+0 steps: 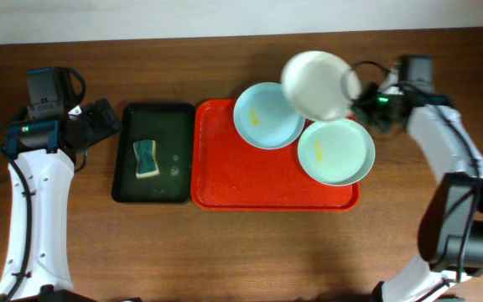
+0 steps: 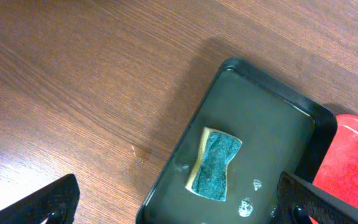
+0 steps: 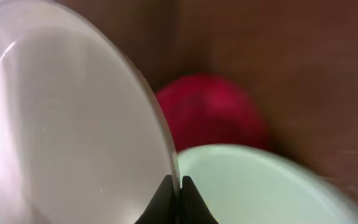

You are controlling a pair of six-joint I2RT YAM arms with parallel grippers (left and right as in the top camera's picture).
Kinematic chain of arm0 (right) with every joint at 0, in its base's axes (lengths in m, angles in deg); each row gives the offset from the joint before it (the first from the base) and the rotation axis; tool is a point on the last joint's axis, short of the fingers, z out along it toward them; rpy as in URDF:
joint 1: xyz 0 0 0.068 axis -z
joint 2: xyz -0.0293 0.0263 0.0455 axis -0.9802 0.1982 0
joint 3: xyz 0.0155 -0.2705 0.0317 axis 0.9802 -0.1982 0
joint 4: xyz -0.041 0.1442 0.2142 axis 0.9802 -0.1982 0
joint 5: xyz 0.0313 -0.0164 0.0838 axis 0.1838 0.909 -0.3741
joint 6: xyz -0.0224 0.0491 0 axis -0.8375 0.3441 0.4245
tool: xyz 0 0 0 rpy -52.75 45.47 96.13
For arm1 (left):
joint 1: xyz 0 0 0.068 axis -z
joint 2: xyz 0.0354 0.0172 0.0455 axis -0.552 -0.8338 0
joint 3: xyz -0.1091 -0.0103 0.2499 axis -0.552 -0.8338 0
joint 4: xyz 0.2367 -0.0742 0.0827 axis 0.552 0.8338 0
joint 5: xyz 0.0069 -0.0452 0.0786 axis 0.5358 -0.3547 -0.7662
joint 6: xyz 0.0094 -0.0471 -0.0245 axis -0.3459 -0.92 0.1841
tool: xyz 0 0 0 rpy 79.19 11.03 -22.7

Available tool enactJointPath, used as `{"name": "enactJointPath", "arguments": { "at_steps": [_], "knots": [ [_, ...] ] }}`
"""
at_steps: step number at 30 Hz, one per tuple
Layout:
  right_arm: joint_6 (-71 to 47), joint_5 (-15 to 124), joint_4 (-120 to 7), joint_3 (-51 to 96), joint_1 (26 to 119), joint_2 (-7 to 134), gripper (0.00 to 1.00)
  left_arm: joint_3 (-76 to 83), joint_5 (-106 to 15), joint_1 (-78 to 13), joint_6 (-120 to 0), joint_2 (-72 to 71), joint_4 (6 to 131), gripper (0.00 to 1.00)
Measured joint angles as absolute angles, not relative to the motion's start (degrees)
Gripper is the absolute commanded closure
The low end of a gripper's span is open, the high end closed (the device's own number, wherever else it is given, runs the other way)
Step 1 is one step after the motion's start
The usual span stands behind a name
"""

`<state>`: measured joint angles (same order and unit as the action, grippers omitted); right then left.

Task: Clean dirty plates on tray and stack at the side
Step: 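Carry the white plate with the right gripper to the table's right side, then reach the right gripper to the pale-green plate's rim on the red tray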

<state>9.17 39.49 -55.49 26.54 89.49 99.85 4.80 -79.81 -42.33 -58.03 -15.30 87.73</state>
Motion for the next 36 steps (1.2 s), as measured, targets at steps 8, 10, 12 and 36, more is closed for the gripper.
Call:
{"name": "enactJointPath", "arguments": {
  "at_steps": [8,10,12,36],
  "knots": [
    [7.95,35.25,-64.30,26.54,107.04,99.85,0.96,4.80,-79.84,-42.33,-58.03,-15.30,87.73,0.00],
    [6.61,35.27,-65.59,26.54,109.73,99.85,0.96,4.80,-79.81,-42.33,-58.03,-15.30,87.73,0.01],
    [5.04,36.54,-68.08,26.54,112.65,99.85,0.96,4.80,-79.81,-42.33,-58.03,-15.30,87.71,0.01],
    [-2.70,61.92,-70.20,24.90,109.86,99.85,0.63,4.80,-79.81,-42.33,-58.03,-15.30,87.73,0.01]
  ]
}}
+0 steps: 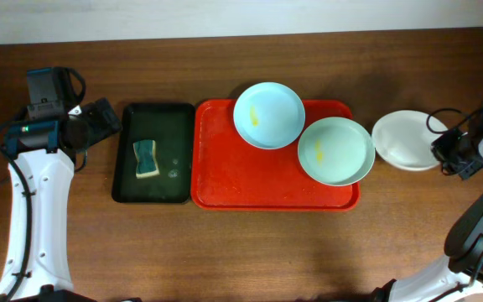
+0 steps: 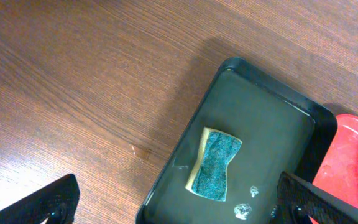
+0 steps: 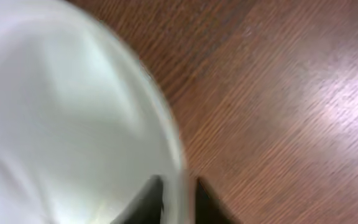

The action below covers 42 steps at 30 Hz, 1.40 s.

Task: Clean dirty plates on tray and stack at the side
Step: 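Reach the right gripper to the pale-green plate's rim on the red tray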

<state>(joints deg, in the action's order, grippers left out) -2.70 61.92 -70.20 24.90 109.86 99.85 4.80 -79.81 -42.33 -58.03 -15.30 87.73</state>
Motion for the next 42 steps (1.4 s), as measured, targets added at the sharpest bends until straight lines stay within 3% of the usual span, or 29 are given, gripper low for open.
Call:
{"name": "enactJointPath", "arguments": {
  "at_steps": [4,11,15,17,25,31,34,37,42],
  "knots": [
    [-3.46,61.94,-70.24,24.90,109.20,99.85,0.58,4.80,-79.81,-42.33,-58.03,-15.30,87.73,0.01],
    [-5.56,60.02,-70.35,24.90,109.22,99.85,0.59,4.80,-79.81,-42.33,-58.03,-15.30,87.73,0.01],
    [-9.76,52.06,-69.46,24.90,108.87,99.85,0.46,4.80,-79.81,-42.33,-58.03,-15.30,87.73,0.01],
    [-12.45,48.43,-69.28,24.90,107.96,99.85,0.46,4.80,-79.81,-42.33,-58.03,-15.30,87.71,0.01],
    [-24.20,42.60,-67.10,24.87,94.16,99.85,0.32,4.80,-79.81,-42.33,-58.03,-15.30,87.71,0.01],
    [-26.72,48.98,-60.78,24.81,82.08,99.85,0.32,4.80,-79.81,-42.33,-58.03,-15.30,87.73,0.01],
    [-27.20,50.95,-56.74,24.81,77.66,99.85,0.24,4.80,-79.81,-42.33,-58.03,-15.30,87.73,0.01],
    [-27.68,51.62,-52.50,24.79,73.92,99.85,0.01,4.80,-79.81,-42.33,-58.03,-15.30,87.75,0.01],
    [-27.35,52.21,-50.18,24.79,70.97,99.83,0.01,4.80,-79.81,-42.33,-58.03,-15.30,87.73,0.01]
  ]
}}
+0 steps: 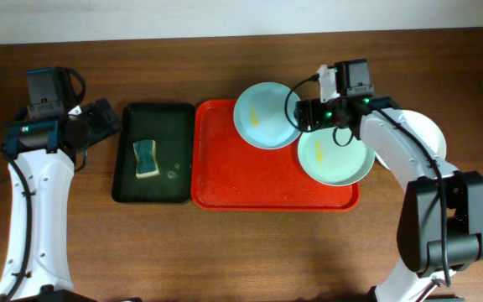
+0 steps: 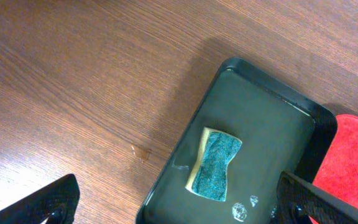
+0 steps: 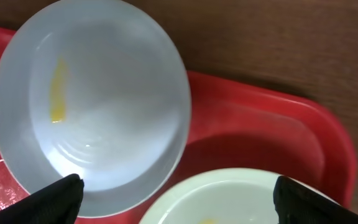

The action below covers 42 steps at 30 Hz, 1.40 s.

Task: Clean dirty plates on tray and stack at the side
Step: 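Reach the right gripper to the pale-green plate's rim on the red tray, then grip the pale-green plate rim with the right gripper and tilt it up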

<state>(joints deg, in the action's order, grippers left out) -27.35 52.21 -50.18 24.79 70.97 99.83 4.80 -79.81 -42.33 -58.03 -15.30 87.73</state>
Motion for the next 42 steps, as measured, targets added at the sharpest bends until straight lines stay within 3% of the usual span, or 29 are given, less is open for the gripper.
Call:
{"name": "enactJointPath", "arguments": {
  "at_steps": [3,4,5,6,8,11,12,13,14,22,23,26,35,38,42],
  "knots": [
    [-27.40,52.24,-48.32,24.79,70.23,99.83,0.01,4.80,-79.81,-42.33,-58.03,-15.30,87.73,0.01],
    [-27.35,52.24,-47.62,24.79,70.19,99.83,0.05,4.80,-79.81,-42.33,-58.03,-15.30,87.73,0.01],
    [-27.33,52.26,-47.16,24.79,70.21,99.83,0.23,4.80,-79.81,-42.33,-58.03,-15.30,87.71,0.01],
    [-27.20,52.50,-47.08,24.79,70.21,99.83,0.50,4.80,-79.81,-42.33,-58.03,-15.30,87.73,0.01],
    [-27.40,54.09,-46.77,24.79,70.21,99.83,0.76,4.80,-79.81,-42.33,-58.03,-15.30,87.73,0.01],
    [-27.33,56.17,-45.92,24.79,70.21,99.83,0.89,4.80,-79.81,-42.33,-58.03,-15.30,87.73,0.01],
    [-27.13,56.69,-45.37,24.79,70.21,99.85,0.88,4.80,-79.81,-42.33,-58.03,-15.30,87.73,0.01],
    [-27.26,56.96,-44.52,24.79,70.21,99.96,0.70,4.80,-79.81,-42.33,-58.03,-15.30,87.73,0.01],
    [-27.33,57.20,-43.27,24.79,70.21,100.26,0.61,4.80,-79.81,-42.33,-58.03,-15.30,87.73,0.01],
    [-27.35,57.61,-36.98,24.79,70.21,107.70,0.59,4.80,-79.81,-42.33,-58.03,-15.30,87.73,0.01],
    [-27.33,57.61,-36.58,24.79,70.21,108.07,0.60,4.80,-79.81,-42.33,-58.03,-15.30,87.73,0.01],
    [-27.18,57.61,-35.12,24.79,70.19,108.92,0.77,4.80,-79.81,-42.33,-58.03,-15.30,87.73,0.01],
    [-26.32,54.44,-36.13,24.79,70.10,110.08,0.81,4.80,-79.81,-42.33,-58.03,-15.30,87.73,0.00],
    [-25.93,53.83,-36.98,24.79,70.10,110.08,0.96,4.80,-79.81,-42.33,-58.03,-15.30,87.73,0.01],
    [-24.01,53.42,-38.70,24.79,69.99,110.08,0.96,4.80,-79.81,-42.33,-58.03,-15.30,87.73,0.01]
  ]
}}
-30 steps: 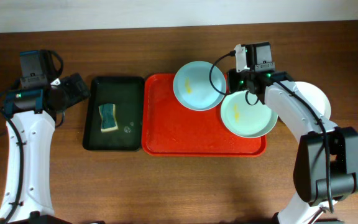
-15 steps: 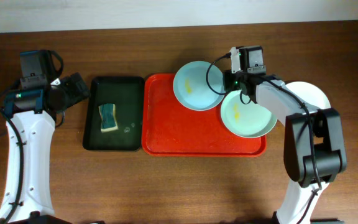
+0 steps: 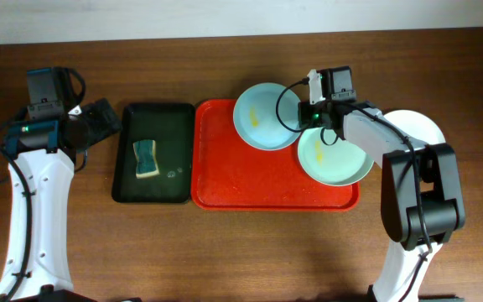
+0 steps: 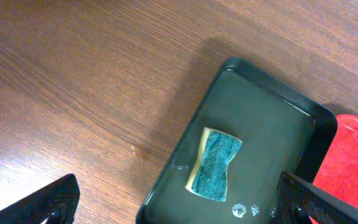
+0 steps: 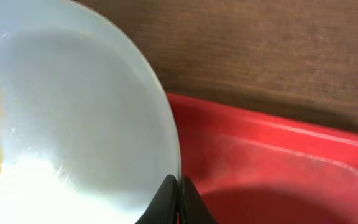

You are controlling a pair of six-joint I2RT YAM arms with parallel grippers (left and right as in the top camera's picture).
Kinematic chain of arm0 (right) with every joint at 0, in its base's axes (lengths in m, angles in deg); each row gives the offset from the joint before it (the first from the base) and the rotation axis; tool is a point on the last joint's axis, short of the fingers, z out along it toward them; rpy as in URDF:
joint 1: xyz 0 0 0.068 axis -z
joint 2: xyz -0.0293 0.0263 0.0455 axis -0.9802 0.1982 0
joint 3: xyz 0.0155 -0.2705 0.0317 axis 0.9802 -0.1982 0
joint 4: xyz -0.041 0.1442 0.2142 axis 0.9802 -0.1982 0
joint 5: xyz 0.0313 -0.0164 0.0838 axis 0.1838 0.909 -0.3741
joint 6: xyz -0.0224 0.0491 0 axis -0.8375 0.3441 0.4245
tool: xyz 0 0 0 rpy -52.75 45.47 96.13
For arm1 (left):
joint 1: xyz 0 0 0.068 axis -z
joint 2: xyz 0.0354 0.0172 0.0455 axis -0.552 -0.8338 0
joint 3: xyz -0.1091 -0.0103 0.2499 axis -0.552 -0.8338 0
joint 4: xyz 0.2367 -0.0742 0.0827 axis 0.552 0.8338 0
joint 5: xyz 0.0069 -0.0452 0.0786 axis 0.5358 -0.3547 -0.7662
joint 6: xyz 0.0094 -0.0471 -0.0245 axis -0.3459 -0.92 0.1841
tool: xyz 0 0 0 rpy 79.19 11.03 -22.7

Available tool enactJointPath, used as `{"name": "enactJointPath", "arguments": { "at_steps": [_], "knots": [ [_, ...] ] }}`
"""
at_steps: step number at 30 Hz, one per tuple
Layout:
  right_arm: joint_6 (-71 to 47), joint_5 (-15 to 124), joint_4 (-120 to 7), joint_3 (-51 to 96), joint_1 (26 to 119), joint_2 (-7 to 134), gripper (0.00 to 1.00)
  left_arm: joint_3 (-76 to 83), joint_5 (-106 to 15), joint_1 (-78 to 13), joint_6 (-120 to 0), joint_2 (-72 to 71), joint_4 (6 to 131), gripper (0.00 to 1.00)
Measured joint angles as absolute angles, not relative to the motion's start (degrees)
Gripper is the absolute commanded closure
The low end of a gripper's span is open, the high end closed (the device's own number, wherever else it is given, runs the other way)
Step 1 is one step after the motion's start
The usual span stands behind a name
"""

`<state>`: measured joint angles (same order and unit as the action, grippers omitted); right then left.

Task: Clean dirty plates on tray and stack at the side
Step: 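Grip the pale-green plate rim with the right gripper and tilt it up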

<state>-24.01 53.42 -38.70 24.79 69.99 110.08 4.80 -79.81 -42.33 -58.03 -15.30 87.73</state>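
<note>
A light blue plate (image 3: pixel 262 116) with a yellow smear sits at the back of the red tray (image 3: pixel 250 180). My right gripper (image 3: pixel 302 117) is shut on that plate's right rim (image 5: pixel 166 143), fingertips pinched together at the edge. A pale green plate (image 3: pixel 335 153), also smeared yellow, lies at the tray's right. A white plate (image 3: pixel 418 134) rests on the table right of the tray, partly behind my right arm. My left gripper (image 4: pixel 179 205) hangs open above the black water tray's (image 4: pixel 272 124) left edge, where a green-and-yellow sponge (image 4: pixel 215 163) lies.
The black water tray (image 3: pixel 153 109) stands directly left of the red tray. Bare wooden table lies in front of both trays and left of the black one. The red tray's far wall (image 5: pixel 278 180) runs just right of the held plate.
My right gripper was open above the blue plate's right side; now it is lower and shut on that plate's rim. Left arm, sponge and other plates are unchanged.
First my right gripper held the white plate in the air over the tray's back. Then that plate lay on the table right of the tray with the gripper at its rim. Afterwards the gripper stood open over the blue plate, and now it grips that plate's rim.
</note>
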Motion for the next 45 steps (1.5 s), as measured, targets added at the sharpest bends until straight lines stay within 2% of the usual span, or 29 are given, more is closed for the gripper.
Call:
{"name": "enactJointPath", "arguments": {
  "at_steps": [7,22,24,27,28,29,30,32,33,35,36,45],
  "knots": [
    [-19.81,50.42,-43.56,24.81,68.79,110.08,0.96,4.80,-79.81,-42.33,-58.03,-15.30,87.73,0.01],
    [-18.02,48.10,-64.91,25.12,61.95,106.34,0.95,4.80,-79.81,-42.33,-58.03,-15.30,87.71,0.01],
    [-17.19,48.21,-67.64,25.01,61.29,105.12,0.84,4.80,-79.81,-42.33,-58.03,-15.30,87.73,0.01],
    [-15.42,48.30,-73.26,24.96,60.83,102.08,0.36,4.80,-79.81,-42.33,-58.03,-15.30,87.73,0.01],
    [-14.85,48.30,-75.31,24.96,60.83,100.83,0.24,4.80,-79.81,-42.33,-58.03,-15.30,87.73,0.01],
    [-14.39,48.30,-76.60,24.96,60.83,99.96,0.04,4.80,-79.81,-42.33,-58.03,-15.30,87.73,0.01],
    [-14.33,48.30,-77.44,24.96,60.83,99.13,0.01,4.80,-79.81,-42.33,-58.03,-15.30,87.73,0.01],
    [-13.98,48.21,-77.50,24.96,60.83,98.25,0.01,4.80,-79.81,-42.33,-58.03,-15.30,87.73,0.01],
    [-14.02,47.75,-77.48,24.96,60.85,98.21,0.12,4.80,-79.81,-42.33,-58.03,-15.30,87.73,0.01],
    [-13.69,46.92,-77.52,24.96,60.83,98.21,0.53,4.80,-79.81,-42.33,-58.03,-15.30,87.73,0.00],
    [-14.04,46.55,-77.46,24.96,60.83,98.21,0.66,4.80,-79.81,-42.33,-58.03,-15.30,87.73,0.01],
    [-12.21,49.55,-77.26,24.96,59.50,98.21,0.64,4.80,-79.81,-42.33,-58.03,-15.30,87.73,0.01]
  ]
}}
